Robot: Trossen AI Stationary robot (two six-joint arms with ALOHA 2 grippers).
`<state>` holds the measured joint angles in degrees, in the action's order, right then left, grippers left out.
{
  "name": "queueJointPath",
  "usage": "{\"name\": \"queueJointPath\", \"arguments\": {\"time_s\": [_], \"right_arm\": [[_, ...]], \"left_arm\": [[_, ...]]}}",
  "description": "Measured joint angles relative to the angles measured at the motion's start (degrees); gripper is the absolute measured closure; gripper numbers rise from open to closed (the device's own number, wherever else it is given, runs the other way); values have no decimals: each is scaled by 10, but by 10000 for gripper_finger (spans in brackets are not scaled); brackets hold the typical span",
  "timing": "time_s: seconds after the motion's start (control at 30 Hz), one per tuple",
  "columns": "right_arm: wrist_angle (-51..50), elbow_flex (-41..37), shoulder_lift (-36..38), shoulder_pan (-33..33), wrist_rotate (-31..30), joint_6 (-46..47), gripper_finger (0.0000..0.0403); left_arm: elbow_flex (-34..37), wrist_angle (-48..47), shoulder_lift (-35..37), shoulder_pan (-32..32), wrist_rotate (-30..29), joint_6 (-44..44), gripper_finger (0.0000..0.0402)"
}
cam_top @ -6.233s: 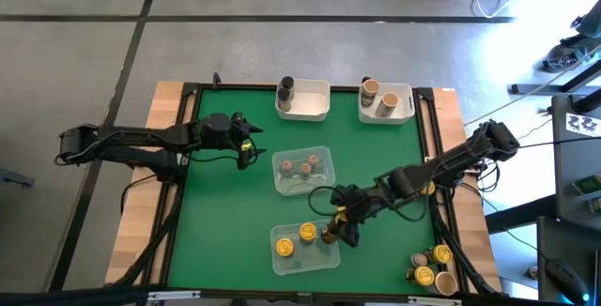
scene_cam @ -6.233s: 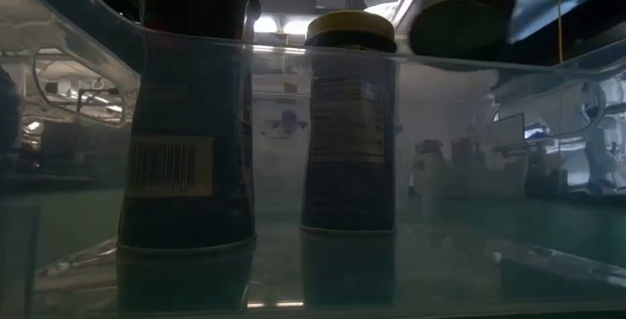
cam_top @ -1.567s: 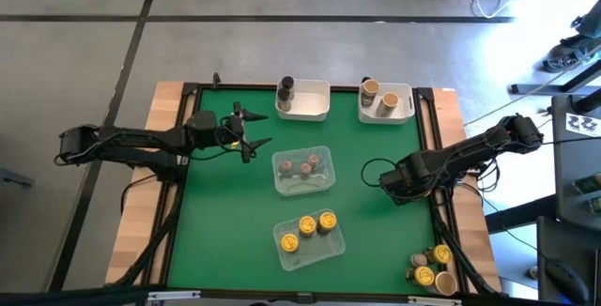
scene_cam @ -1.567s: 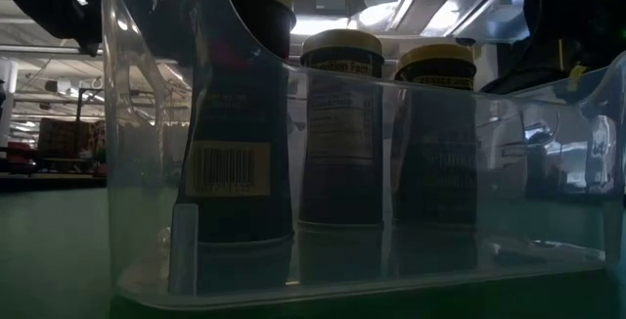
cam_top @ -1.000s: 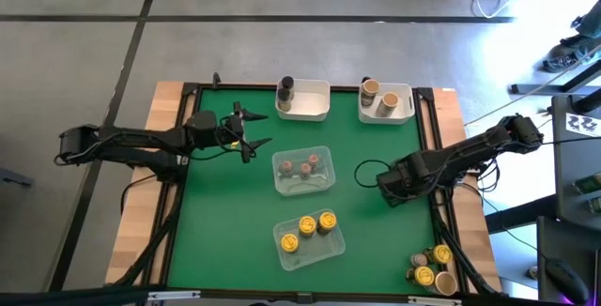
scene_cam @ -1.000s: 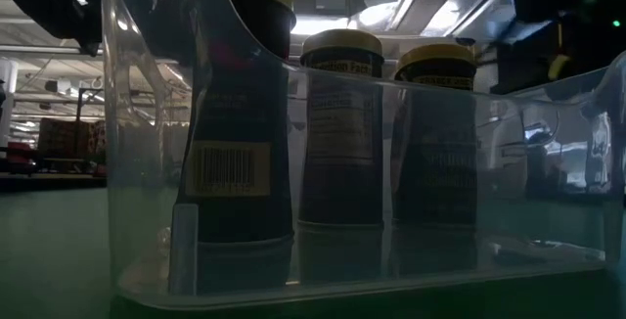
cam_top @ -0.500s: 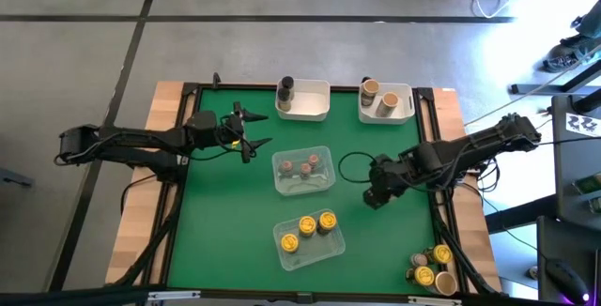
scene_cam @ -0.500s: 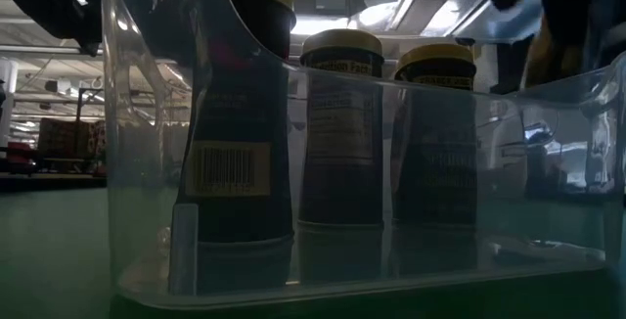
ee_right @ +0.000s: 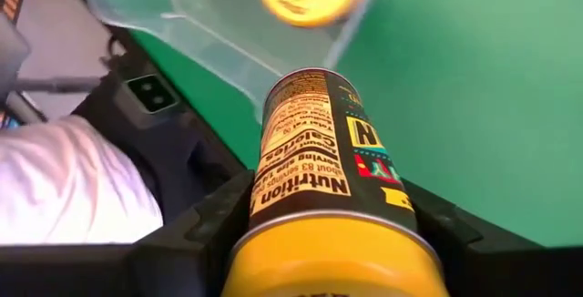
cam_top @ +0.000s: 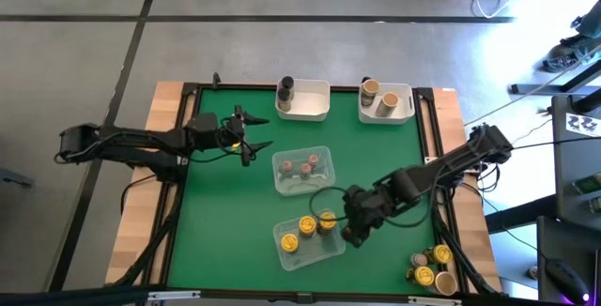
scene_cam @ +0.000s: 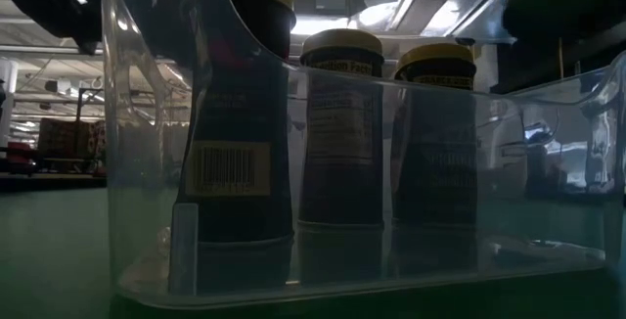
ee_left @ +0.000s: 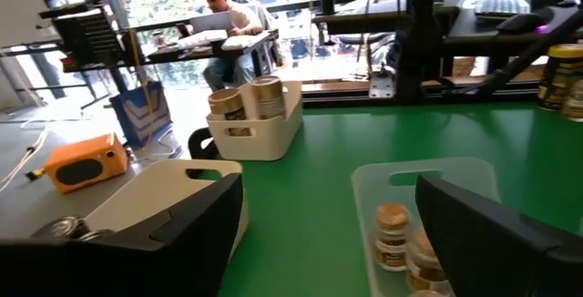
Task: Sort spices by type
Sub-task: Put the middle right yellow seasoning bottle into the bottom transparent bin
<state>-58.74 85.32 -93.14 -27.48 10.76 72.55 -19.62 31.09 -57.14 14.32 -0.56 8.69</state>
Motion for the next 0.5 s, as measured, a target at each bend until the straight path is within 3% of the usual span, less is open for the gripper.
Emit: {"name": "queueJointPath", "arguments": {"time_s": [0.2,0.5], "right_arm": [[5,61,-48,1,-5,-46,195],[18,67,-77,1,-35,-55,195]], "left_arm": [[0,-2,0,-25,0,4,88],[0,0,0,-52,0,36,88]]}}
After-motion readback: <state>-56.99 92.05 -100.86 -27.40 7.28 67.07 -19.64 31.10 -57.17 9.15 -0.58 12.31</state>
